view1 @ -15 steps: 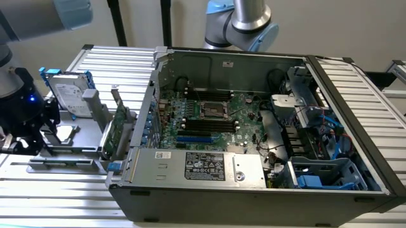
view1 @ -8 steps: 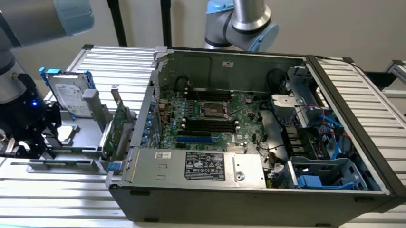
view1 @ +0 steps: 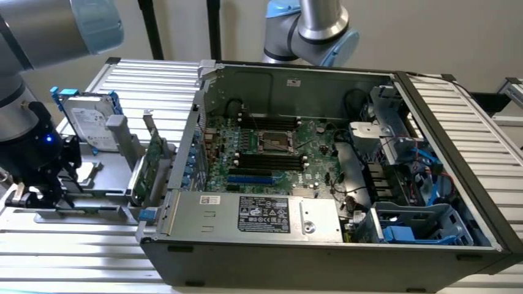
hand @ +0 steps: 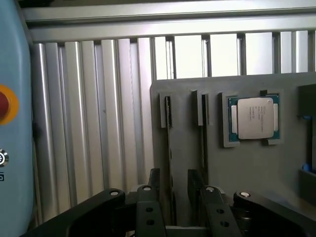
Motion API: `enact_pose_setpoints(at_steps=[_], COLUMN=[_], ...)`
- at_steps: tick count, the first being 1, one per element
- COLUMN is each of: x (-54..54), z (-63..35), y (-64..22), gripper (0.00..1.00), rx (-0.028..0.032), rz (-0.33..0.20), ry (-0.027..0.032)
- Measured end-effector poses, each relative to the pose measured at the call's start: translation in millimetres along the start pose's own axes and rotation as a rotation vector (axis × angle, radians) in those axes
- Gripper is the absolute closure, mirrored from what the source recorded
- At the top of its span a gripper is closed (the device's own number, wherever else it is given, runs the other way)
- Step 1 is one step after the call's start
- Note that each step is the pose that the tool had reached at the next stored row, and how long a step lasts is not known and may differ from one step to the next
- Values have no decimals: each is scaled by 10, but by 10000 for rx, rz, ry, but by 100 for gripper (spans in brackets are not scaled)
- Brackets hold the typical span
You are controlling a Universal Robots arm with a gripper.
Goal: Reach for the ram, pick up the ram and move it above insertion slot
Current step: 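Pick up the ram and move it above insertion slot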
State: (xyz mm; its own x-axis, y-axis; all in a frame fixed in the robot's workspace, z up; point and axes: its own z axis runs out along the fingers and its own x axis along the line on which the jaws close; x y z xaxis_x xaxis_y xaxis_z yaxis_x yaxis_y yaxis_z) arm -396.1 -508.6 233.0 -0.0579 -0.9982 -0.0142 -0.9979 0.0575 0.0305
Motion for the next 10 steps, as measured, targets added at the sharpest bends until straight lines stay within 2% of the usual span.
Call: enact_pose_setpoints(at_steps=[10], x=[1], z=[114], y=[-15], gripper=[64], rx=[-3], rz=[-171], ry=[6])
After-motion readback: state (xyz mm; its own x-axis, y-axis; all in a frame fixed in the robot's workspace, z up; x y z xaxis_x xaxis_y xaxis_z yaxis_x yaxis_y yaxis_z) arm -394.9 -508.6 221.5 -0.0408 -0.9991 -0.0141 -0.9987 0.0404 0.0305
